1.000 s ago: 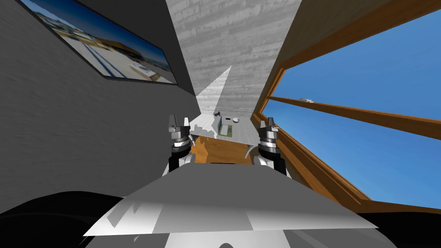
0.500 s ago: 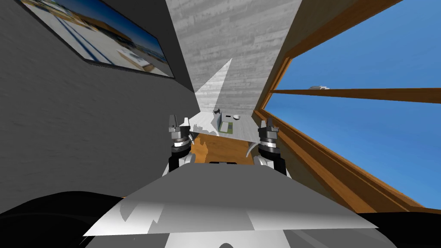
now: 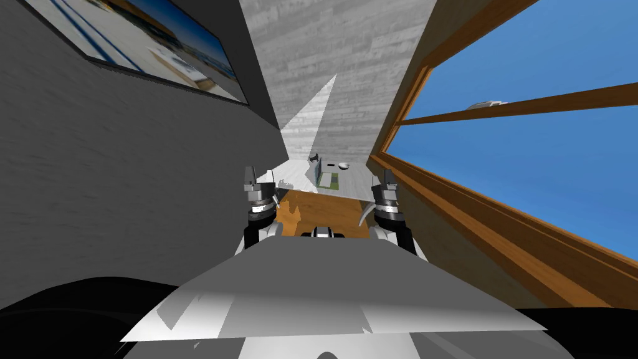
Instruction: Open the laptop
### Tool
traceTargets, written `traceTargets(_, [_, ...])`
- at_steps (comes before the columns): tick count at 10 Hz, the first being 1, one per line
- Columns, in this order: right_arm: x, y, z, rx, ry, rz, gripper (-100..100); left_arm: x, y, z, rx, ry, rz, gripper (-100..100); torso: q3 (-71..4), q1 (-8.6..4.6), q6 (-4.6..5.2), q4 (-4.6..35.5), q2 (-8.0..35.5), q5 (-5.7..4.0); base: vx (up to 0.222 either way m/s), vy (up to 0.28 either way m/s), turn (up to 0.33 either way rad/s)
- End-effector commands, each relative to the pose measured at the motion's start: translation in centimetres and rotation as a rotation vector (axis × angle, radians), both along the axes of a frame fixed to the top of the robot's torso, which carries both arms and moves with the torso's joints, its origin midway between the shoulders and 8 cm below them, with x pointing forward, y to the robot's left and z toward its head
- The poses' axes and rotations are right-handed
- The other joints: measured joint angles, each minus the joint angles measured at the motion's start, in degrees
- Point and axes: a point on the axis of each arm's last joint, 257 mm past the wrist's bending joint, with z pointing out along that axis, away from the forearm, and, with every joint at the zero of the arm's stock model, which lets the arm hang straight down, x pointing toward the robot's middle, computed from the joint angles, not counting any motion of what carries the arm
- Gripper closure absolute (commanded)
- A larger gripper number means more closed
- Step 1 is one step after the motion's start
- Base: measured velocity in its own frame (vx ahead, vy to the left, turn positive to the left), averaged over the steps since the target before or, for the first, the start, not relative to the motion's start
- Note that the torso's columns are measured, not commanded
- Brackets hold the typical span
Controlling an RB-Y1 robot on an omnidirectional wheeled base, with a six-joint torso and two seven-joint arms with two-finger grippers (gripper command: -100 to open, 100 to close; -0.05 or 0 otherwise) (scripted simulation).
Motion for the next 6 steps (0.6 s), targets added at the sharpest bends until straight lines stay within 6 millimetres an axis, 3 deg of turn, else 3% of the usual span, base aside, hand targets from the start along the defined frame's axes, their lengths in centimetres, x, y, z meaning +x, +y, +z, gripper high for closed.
traceTargets(1, [0.9, 0.6, -1.2, -0.110, 0.045, -0.014, -100, 0.0, 0.0, 0.0, 0.000, 0.000, 0.000, 0, 0.0, -0.04, 0.00, 0.1, 0.1, -0.02, 0.052, 0.119, -0.033])
traceTargets(6, [3.0, 1.2, -4.0, -0.367, 0.136, -0.077, -100, 0.0, 0.0, 0.0, 0.000, 0.000, 0.000, 0, 0.0, -0.08, 0.01, 0.1, 0.1, -0.03, 0.046, 0.149, -0.042])
